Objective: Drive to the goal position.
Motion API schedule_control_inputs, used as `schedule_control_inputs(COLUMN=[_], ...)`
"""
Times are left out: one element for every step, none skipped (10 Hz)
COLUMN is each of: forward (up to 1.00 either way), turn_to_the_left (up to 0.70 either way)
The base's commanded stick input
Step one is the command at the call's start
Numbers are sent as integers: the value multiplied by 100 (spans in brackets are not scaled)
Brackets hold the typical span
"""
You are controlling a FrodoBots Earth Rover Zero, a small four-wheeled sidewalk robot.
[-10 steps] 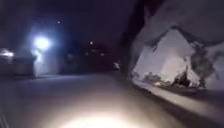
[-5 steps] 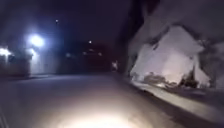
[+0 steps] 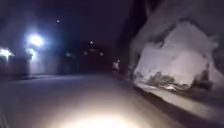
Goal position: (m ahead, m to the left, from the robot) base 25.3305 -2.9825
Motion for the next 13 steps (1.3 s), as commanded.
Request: schedule_control_inputs(forward=[70, 70, 70, 70, 70, 70, 70, 70, 70, 70, 70, 70, 70], turn_to_the_left=[-31, -35, -34, 0, 0, 0, 0, 0, -11, -25, -26, 0, 0])
